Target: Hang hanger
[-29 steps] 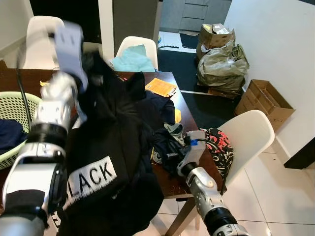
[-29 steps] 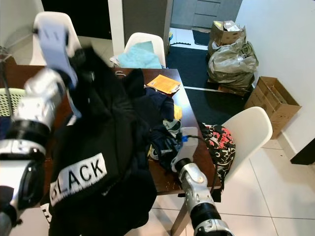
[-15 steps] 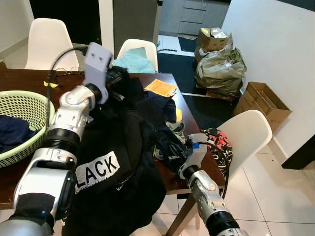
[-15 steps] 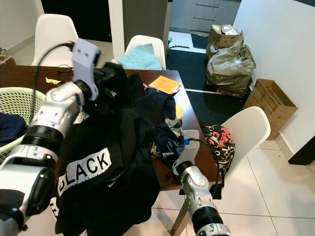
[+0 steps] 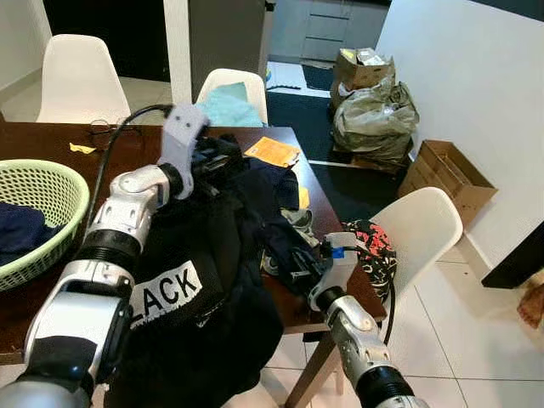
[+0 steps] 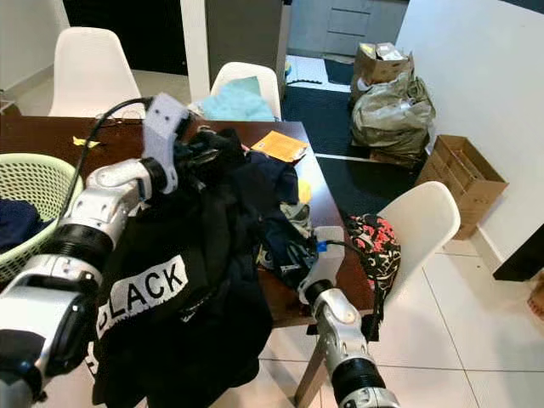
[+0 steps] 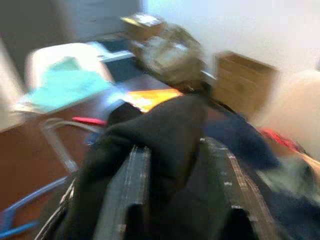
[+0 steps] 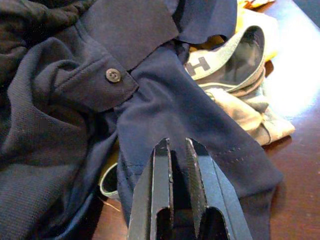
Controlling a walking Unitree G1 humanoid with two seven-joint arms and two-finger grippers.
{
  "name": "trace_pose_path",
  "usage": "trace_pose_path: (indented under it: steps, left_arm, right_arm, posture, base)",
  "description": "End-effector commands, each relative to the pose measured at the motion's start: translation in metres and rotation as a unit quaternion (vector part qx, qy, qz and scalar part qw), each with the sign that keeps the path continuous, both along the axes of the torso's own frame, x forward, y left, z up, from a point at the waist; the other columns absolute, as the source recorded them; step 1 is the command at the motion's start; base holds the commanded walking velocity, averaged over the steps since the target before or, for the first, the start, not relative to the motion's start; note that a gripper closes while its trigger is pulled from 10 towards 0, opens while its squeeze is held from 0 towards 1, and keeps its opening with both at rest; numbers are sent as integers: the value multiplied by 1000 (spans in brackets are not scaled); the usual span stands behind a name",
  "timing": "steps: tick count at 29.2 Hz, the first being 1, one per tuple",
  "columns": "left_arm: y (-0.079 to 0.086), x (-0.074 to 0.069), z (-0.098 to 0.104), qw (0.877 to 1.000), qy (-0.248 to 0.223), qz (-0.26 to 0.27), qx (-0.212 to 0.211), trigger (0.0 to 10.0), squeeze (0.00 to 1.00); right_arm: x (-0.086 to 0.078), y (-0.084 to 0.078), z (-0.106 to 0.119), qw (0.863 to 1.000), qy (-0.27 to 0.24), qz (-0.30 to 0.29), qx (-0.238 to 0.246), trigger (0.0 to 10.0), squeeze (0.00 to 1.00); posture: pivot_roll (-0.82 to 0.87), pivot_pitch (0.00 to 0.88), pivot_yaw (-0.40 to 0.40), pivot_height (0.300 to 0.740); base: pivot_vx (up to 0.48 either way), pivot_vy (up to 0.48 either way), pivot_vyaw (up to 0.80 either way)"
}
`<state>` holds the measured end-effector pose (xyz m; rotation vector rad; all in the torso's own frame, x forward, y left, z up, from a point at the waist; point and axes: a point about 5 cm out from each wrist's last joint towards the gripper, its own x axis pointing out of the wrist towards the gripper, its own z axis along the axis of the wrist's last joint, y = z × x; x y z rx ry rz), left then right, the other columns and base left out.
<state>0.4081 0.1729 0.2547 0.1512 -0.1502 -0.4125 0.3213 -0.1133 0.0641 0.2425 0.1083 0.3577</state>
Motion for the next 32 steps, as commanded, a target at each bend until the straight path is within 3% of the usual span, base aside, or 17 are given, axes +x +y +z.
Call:
trace_pose_path:
  steps: [1, 3, 4, 7, 9, 11, 12, 13, 14, 17, 19, 20, 23, 25, 28, 30, 32]
  left_arm:
    - [9, 1, 14, 999, -25, 22, -16, 10000, 1000]
    - [10, 0, 18, 999, -36, 20, -6, 10000, 1000]
    - [8, -1, 24, 999, -48, 5, -4, 10000, 0]
    - [0, -6, 34, 997, -70, -43, -6, 10000, 0]
    - [-27, -24, 49, 978, -87, -192, -8, 10000, 0]
    - [-27, -24, 49, 978, -87, -192, -8, 10000, 0]
    - [-41, -37, 51, 958, -82, -275, 2, 10000, 0]
    - [-41, -37, 51, 958, -82, -275, 2, 10000, 0]
    - [-65, -68, 39, 913, -44, -404, 33, 10000, 0]
    - [-71, -77, 34, 905, -35, -423, 37, 10000, 0]
    - [-75, -76, 26, 920, -45, -387, 39, 10000, 0]
    - [-73, -65, 16, 952, -58, -299, 28, 10000, 0]
    - [-73, -65, 16, 952, -58, -299, 28, 10000, 0]
    - [-38, -45, -2, 994, -83, -43, -50, 10000, 0]
    - [-38, -45, -2, 994, -83, -43, -50, 10000, 0]
    - [-6, -55, -19, 986, -90, 98, -105, 10000, 0]
    - [-2, -68, -28, 984, -87, 120, -103, 10000, 0]
  right_arm:
    - [0, -3, 0, 1000, 1, 0, -1, 10000, 0]
    - [0, -2, 0, 1000, 2, 1, -1, 10000, 0]
    - [0, -1, 0, 1000, 2, 2, -1, 10000, 0]
    - [0, -1, 0, 1000, 3, 3, -1, 10000, 0]
    - [-1, 0, -1, 1000, 4, 5, -1, 10000, 0]
    - [-1, 0, -1, 1000, 4, 5, -1, 10000, 0]
    - [-1, 0, -1, 1000, 6, 6, -2, 10000, 0]
    - [-1, 0, -1, 1000, 6, 6, -2, 10000, 0]
    - [-1, 0, -2, 1000, 6, 5, -2, 10000, 0]
    - [-1, -1, -1, 1000, 6, 4, -2, 10000, 0]
    - [-1, -1, -1, 1000, 4, 3, -2, 10000, 0]
    - [-1, -1, 0, 1000, 1, 1, -2, 10000, 0]
    - [-1, -1, 0, 1000, 1, 1, -2, 10000, 0]
    - [-1, -3, 7, 1000, -24, -9, 8, 10000, 0]
    - [-1, -3, 7, 1000, -24, -9, 8, 10000, 0]
    - [1, -5, 19, 998, -60, -19, 27, 10000, 0]
    - [3, -5, 27, 996, -79, -22, 38, 10000, 0]
  posture:
    - [3, 31, -107, 740]
    - [4, 31, -107, 740]
    - [4, 30, -106, 740]
    - [4, 30, -106, 740]
    - [5, 30, -107, 740]
    - [5, 30, -107, 740]
    - [5, 30, -107, 740]
    - [5, 30, -107, 740]
    - [5, 27, -98, 740]
    - [5, 27, -98, 740]
    - [4, 28, -96, 740]
    - [3, 28, -96, 740]
    - [3, 28, -96, 740]
    - [6, 27, -92, 740]
    - [6, 27, -92, 740]
    - [12, 21, -93, 740]
    - [13, 21, -94, 740]
  base:
    - [0, 0, 0]
    - [0, 0, 0]
    - [0, 0, 0]
    - [0, 0, 0]
    - [0, 0, 0]
    - [0, 0, 0]
    - [0, 0, 0]
    - [0, 0, 0]
    - [0, 0, 0]
    - [0, 0, 0]
    - [0, 0, 0]
    - [0, 0, 0]
    - [0, 0, 0]
    - [0, 0, 0]
    - [0, 0, 0]
    - [0, 0, 0]
    - [0, 0, 0]
